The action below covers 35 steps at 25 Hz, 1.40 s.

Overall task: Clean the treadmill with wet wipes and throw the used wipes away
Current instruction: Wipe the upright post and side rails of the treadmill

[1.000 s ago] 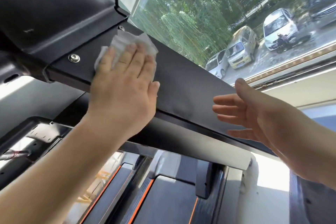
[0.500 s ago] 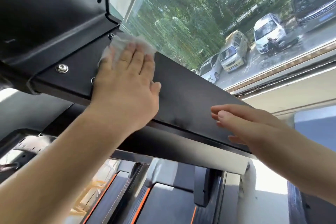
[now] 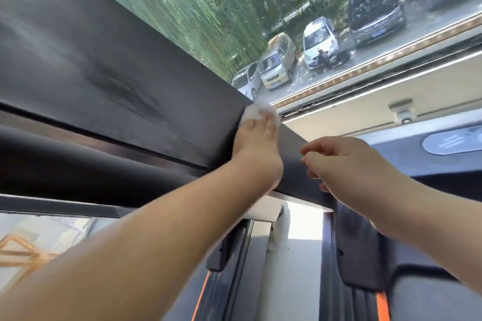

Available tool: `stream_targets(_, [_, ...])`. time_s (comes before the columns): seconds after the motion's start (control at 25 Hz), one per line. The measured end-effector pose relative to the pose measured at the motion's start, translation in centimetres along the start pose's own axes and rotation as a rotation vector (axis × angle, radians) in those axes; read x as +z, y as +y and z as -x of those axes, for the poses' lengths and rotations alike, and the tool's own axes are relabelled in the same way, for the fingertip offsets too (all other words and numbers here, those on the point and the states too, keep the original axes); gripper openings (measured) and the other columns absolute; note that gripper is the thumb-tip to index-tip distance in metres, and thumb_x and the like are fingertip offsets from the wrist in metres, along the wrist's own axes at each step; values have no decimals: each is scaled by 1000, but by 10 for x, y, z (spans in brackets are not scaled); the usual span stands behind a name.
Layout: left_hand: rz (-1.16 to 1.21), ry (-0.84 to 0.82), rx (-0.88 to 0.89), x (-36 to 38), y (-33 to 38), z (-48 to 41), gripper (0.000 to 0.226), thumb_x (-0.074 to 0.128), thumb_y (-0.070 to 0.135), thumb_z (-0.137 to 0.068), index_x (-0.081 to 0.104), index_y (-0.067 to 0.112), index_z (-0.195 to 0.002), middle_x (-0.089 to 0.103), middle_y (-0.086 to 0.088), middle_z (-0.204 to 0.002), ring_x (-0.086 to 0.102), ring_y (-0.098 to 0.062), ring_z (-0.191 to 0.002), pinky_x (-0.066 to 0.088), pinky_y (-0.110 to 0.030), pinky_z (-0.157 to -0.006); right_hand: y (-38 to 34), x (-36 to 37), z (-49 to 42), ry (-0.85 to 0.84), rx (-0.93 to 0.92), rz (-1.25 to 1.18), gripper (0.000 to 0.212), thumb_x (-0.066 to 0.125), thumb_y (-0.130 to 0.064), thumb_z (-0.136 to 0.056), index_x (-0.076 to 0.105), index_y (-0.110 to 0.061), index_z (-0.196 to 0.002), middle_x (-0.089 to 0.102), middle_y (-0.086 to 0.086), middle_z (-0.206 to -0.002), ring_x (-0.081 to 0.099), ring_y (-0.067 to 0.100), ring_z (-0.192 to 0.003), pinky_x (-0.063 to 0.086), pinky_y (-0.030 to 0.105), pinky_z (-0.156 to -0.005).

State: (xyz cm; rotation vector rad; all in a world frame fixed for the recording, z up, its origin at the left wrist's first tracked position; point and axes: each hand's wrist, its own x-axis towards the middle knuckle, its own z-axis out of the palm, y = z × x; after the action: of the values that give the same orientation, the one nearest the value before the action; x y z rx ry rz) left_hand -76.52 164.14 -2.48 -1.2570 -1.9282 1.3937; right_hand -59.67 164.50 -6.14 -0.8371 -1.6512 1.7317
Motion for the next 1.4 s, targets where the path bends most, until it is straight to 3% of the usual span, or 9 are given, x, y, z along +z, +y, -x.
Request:
stream_targets(0.16, [-25, -58, 34, 18, 58, -49, 78, 28, 39, -104, -14, 2, -158, -18, -18, -168, -14, -35, -155, -9, -50, -123, 26, -4, -15, 11, 69, 96, 23, 54, -19, -96, 72, -28, -84, 76, -2, -87, 72, 20, -88, 60, 44, -85])
stream_targets(0.36, [-124, -117, 284, 57, 156, -64, 76, 36, 40, -104, 0, 7, -162, -12, -21, -168, -3, -33, -156, 12, -42, -121, 71, -26, -21, 38, 191, 151, 23, 53, -23, -96, 73, -30, -88, 76, 2, -89, 73, 28, -87, 59, 50, -83])
stream_targets(0.64, [-72, -58, 78, 35, 151, -149, 93, 44, 58, -95, 2, 9, -162, 3, -13, -170, 0, -34, -156, 1, -56, -122, 101, -34, -31, 64, 282, 155, 20, 55, -26, -97, 75, -29, -94, 77, -11, -85, 74, 14, -85, 60, 43, -86])
stream_targets(0.8, [-134, -32, 192, 62, 202, -139, 76, 40, 43, -98, 10, 15, -162, 19, -13, -166, 17, -31, -151, 17, -49, -121, 106, -43, -29, 103, 299, 151, 20, 54, -23, -98, 74, -27, -96, 77, -13, -83, 74, 7, -79, 60, 41, -84])
stream_targets(0.92, [-217, -22, 303, 80, 233, -95, 83, 40, 41, -98, -2, 5, -160, -2, -26, -167, 2, -44, -152, 21, -54, -106, 111, -46, -27, 132, 309, 132, 21, 55, -19, -98, 74, -25, -95, 78, -10, -81, 75, 9, -77, 59, 41, -86])
stream_targets(1.0, [-219, -42, 353, 75, 222, -69, 77, 42, 34, -99, 7, 8, -162, -3, -27, -167, 4, -40, -153, 25, -48, -98, 113, -43, -22, 114, 309, 104, 21, 54, -19, -98, 74, -25, -96, 78, -10, -81, 75, 9, -77, 59, 41, -87])
stream_targets(1.12, [-51, 17, 287, 67, 171, -45, 67, 37, 28, -104, 13, 4, -161, -2, -26, -167, 15, -33, -154, 26, -39, -111, 111, -37, -14, 66, 288, 64, 21, 54, -20, -98, 74, -25, -97, 78, -9, -83, 75, 8, -78, 60, 38, -84])
stream_targets(1.28, [-65, 147, 183, 46, 83, 10, 64, 29, 21, -106, 3, -3, -160, -2, -22, -168, 6, -34, -157, 23, -41, -119, 103, -39, 5, 0, 243, 29, 21, 52, -21, -99, 72, -26, -100, 78, -10, -84, 74, 9, -81, 60, 33, -80])
stream_targets(1.4, [-77, 265, 95, 26, 24, 46, 60, 28, 23, -105, 13, 4, -160, 11, -15, -169, 9, -31, -157, 19, -44, -122, 102, -51, 20, -3, 234, 15, 21, 51, -21, -98, 72, -25, -101, 78, -7, -84, 75, 10, -81, 59, 33, -79])
